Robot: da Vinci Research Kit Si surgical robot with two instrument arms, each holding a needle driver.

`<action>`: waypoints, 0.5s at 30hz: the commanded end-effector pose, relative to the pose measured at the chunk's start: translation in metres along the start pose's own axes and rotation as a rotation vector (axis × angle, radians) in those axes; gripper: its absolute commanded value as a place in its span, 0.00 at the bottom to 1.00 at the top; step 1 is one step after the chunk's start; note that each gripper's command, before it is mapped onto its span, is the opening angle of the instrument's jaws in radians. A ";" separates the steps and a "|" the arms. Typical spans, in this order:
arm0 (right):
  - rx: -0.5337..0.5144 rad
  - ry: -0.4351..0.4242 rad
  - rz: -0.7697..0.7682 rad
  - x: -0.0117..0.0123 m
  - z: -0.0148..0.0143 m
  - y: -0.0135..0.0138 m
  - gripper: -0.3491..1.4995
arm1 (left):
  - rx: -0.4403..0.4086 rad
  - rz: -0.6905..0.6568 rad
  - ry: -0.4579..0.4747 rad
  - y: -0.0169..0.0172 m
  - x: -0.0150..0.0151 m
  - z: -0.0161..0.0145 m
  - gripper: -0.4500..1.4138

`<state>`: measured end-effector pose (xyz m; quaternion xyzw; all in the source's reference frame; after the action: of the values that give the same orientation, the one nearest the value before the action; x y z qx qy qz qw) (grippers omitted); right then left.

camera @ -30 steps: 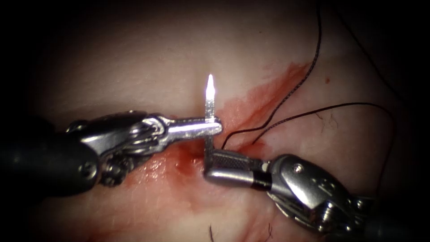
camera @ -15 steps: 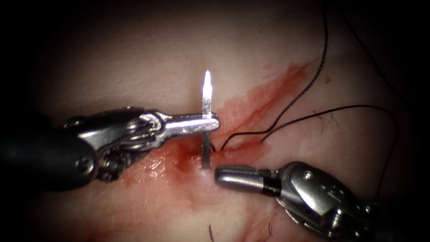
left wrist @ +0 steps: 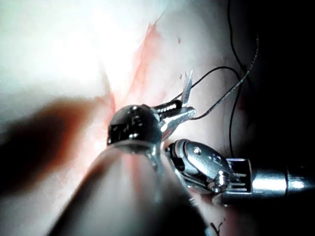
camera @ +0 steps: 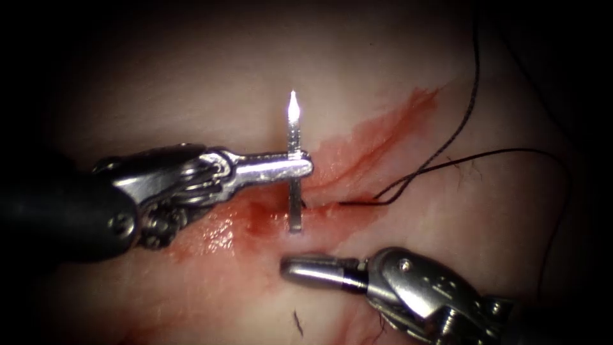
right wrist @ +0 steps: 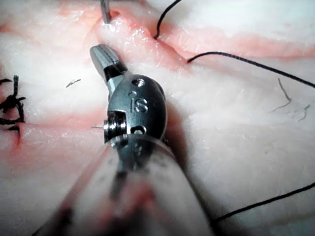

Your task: Wound Closure

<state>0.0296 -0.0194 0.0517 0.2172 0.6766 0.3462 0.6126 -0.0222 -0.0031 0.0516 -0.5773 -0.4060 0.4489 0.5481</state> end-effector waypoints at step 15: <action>-0.089 -0.014 0.055 -0.0027 0.0001 0.0029 0.00 | -0.001 -0.016 0.000 0.0008 0.0006 0.0005 0.00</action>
<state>0.0288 -0.0195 0.0556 0.2115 0.6482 0.3944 0.6161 -0.0220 -0.0022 0.0498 -0.5729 -0.4119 0.4433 0.5528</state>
